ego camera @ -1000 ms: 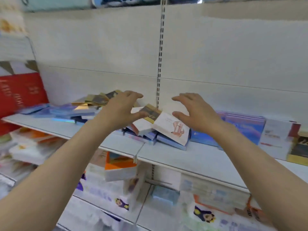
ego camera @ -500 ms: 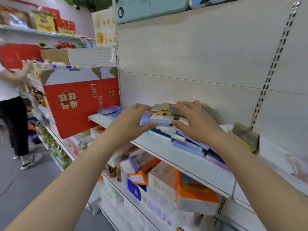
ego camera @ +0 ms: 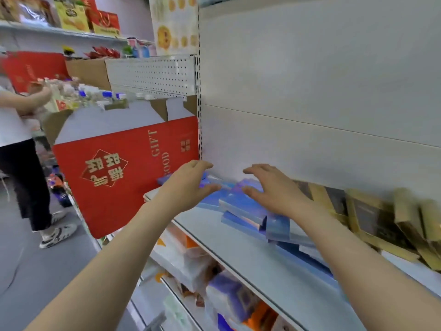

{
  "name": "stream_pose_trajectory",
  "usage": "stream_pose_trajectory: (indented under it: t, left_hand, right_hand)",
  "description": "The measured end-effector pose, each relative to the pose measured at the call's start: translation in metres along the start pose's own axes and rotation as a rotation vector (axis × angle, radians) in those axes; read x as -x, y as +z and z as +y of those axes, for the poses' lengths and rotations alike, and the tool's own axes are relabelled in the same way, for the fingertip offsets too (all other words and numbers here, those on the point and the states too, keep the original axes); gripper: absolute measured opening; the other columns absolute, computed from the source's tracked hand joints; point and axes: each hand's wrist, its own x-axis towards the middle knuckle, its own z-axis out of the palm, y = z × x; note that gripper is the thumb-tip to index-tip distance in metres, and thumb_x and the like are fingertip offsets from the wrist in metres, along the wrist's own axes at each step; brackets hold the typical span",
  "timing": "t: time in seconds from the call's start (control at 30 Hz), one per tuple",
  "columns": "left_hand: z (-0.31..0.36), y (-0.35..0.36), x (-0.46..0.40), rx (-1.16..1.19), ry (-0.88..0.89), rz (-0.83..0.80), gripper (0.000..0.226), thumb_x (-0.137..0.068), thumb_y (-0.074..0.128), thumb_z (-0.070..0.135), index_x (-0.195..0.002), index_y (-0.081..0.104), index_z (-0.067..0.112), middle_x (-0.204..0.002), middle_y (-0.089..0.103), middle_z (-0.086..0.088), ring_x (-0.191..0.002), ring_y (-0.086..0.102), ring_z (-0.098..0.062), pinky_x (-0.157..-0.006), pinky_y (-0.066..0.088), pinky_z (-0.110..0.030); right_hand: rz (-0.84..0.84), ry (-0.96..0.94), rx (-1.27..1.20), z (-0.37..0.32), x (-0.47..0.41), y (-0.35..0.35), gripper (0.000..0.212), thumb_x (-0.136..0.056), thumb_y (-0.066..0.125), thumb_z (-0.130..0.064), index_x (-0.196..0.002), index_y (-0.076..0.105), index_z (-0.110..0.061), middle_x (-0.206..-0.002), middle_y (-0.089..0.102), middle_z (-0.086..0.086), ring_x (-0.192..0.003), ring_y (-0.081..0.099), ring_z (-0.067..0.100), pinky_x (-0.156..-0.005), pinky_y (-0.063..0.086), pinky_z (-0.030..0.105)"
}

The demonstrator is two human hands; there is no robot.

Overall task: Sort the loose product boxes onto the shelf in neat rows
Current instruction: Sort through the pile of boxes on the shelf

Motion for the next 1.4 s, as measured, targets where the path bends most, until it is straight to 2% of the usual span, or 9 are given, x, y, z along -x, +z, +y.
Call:
stream_pose_trajectory:
  t: [0.3, 0.4, 0.6, 0.8, 0.9, 1.0, 1.17, 1.27, 1.4]
  left_hand:
    - [-0.142, 0.067, -0.073, 0.068, -0.038, -0.122, 0.06, -0.09, 0.058, 0.051, -0.138, 0.05, 0.016, -0.14, 0.052, -0.007, -0.127, 0.048, -0.026, -0.106, 0.037, -0.038]
    - [-0.185, 0.088, -0.095, 0.09, -0.016, -0.202, 0.079, -0.085, 0.042, 0.07, -0.143, 0.045, 0.018, -0.147, 0.046, -0.006, -0.137, 0.04, -0.023, -0.113, 0.03, -0.037]
    - [-0.249, 0.12, -0.121, 0.053, 0.018, -0.367, 0.063, -0.099, 0.034, 0.052, -0.153, 0.027, 0.019, -0.161, 0.018, 0.001, -0.15, 0.009, -0.015, -0.121, 0.007, -0.041]
    - [-0.265, 0.122, -0.094, 0.065, 0.116, -0.261, 0.088, -0.08, 0.006, 0.072, -0.145, 0.044, 0.026, -0.156, 0.033, 0.002, -0.143, 0.031, -0.018, -0.118, 0.021, -0.039]
    - [-0.268, 0.113, -0.068, 0.108, 0.178, -0.128, 0.067, -0.089, 0.017, 0.065, -0.129, 0.061, 0.033, -0.139, 0.055, 0.009, -0.125, 0.05, -0.019, -0.101, 0.039, -0.042]
    - [-0.267, 0.105, -0.049, 0.196, 0.246, -0.021, 0.048, -0.092, 0.031, 0.058, -0.111, 0.07, 0.036, -0.112, 0.066, 0.017, -0.105, 0.054, -0.016, -0.082, 0.038, -0.033]
    - [-0.263, 0.11, -0.046, 0.313, 0.177, -0.003, 0.032, -0.083, 0.056, 0.056, -0.102, 0.07, 0.034, -0.104, 0.065, 0.014, -0.102, 0.05, -0.018, -0.079, 0.027, -0.027]
    - [-0.264, 0.11, -0.047, 0.336, 0.121, -0.052, 0.051, -0.081, 0.066, 0.056, -0.122, 0.063, 0.026, -0.12, 0.062, 0.006, -0.114, 0.044, -0.019, -0.095, 0.035, -0.03]
    - [-0.268, 0.105, -0.057, 0.255, -0.016, -0.256, 0.096, -0.077, 0.059, 0.07, -0.151, 0.025, 0.019, -0.155, 0.031, -0.004, -0.142, 0.025, -0.027, -0.115, 0.023, -0.038]
  right_hand:
    - [-0.212, 0.135, -0.026, -0.035, -0.114, 0.117, 0.057, -0.096, 0.05, -0.048, -0.145, 0.044, -0.02, -0.151, 0.043, 0.003, -0.137, 0.04, 0.021, -0.109, 0.034, 0.033]
    - [-0.277, 0.177, 0.006, -0.048, -0.14, 0.142, 0.059, -0.098, 0.048, -0.048, -0.149, 0.039, -0.018, -0.154, 0.039, 0.005, -0.139, 0.039, 0.024, -0.109, 0.033, 0.034]
    - [-0.35, 0.323, 0.144, -0.062, -0.168, 0.183, 0.048, -0.1, 0.037, -0.049, -0.136, 0.049, -0.018, -0.148, 0.045, 0.006, -0.138, 0.038, 0.025, -0.109, 0.032, 0.039]
    - [-0.308, 0.411, 0.084, -0.093, -0.155, 0.2, 0.057, -0.103, 0.032, -0.049, -0.153, 0.032, -0.022, -0.162, 0.024, 0.0, -0.149, 0.02, 0.02, -0.118, 0.018, 0.032]
    - [-0.273, 0.375, 0.078, -0.114, -0.132, 0.198, 0.047, -0.102, 0.037, -0.048, -0.145, 0.046, -0.03, -0.149, 0.047, -0.005, -0.136, 0.037, 0.021, -0.11, 0.032, 0.033]
    - [-0.146, 0.449, 0.007, -0.125, -0.111, 0.195, 0.037, -0.095, 0.055, -0.046, -0.129, 0.061, -0.033, -0.114, 0.066, -0.01, -0.117, 0.048, 0.02, -0.093, 0.041, 0.031]
    - [-0.006, 0.807, 0.055, -0.133, -0.093, 0.204, 0.086, -0.077, 0.061, -0.071, -0.143, 0.04, -0.022, -0.148, 0.04, 0.002, -0.136, 0.034, 0.025, -0.109, 0.034, 0.037]
    - [0.008, 0.887, 0.063, -0.144, -0.084, 0.209, 0.087, -0.077, 0.06, -0.073, -0.142, 0.037, -0.02, -0.151, 0.035, 0.003, -0.135, 0.037, 0.025, -0.106, 0.038, 0.037]
    - [0.147, 1.005, -0.074, -0.154, -0.073, 0.218, 0.1, -0.072, 0.073, -0.065, -0.148, 0.03, -0.017, -0.152, 0.034, 0.005, -0.137, 0.035, 0.024, -0.109, 0.039, 0.038]
